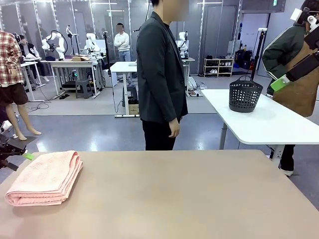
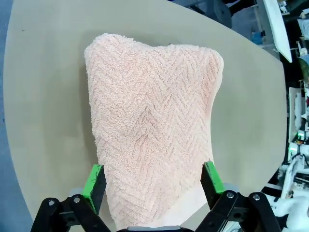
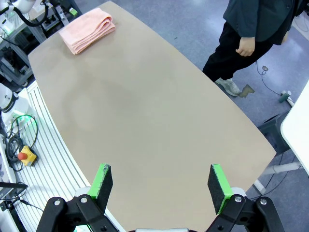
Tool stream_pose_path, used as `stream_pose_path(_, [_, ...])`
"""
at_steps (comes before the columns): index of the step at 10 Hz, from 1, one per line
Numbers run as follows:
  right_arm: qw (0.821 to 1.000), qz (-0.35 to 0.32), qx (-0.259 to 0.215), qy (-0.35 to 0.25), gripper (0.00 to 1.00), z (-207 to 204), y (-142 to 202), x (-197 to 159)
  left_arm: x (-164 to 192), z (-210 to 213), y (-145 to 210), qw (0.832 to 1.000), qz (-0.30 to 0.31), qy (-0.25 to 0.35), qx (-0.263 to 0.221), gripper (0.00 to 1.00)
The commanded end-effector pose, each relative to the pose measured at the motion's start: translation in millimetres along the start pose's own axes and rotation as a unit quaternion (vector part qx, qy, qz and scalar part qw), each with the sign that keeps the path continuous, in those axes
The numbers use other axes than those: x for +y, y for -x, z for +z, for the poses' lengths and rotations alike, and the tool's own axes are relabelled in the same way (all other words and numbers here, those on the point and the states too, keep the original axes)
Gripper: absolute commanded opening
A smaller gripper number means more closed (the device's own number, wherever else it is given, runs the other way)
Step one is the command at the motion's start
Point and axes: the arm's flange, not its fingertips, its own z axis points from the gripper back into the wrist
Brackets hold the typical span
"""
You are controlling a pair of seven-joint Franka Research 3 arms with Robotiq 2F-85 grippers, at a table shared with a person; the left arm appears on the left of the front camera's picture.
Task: Fold the towel.
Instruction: Pick up the 100 cm Hotel Towel and place it on the left side of the table.
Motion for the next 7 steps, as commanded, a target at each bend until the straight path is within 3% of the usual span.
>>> stream_pose_path(1, [1.000,0.003,0.006,-0.001,1.00,1.0,-1.2,0.2,1.8,0.6,-4.5,1.000,0.000,0.003,0.000,1.00])
stream_pose_path(7, [1.000,0.003,0.006,-0.001,1.00,1.0,-1.2,0.2,1.8,0.6,-4.5,1.000,0.000,0.003,0.000,1.00])
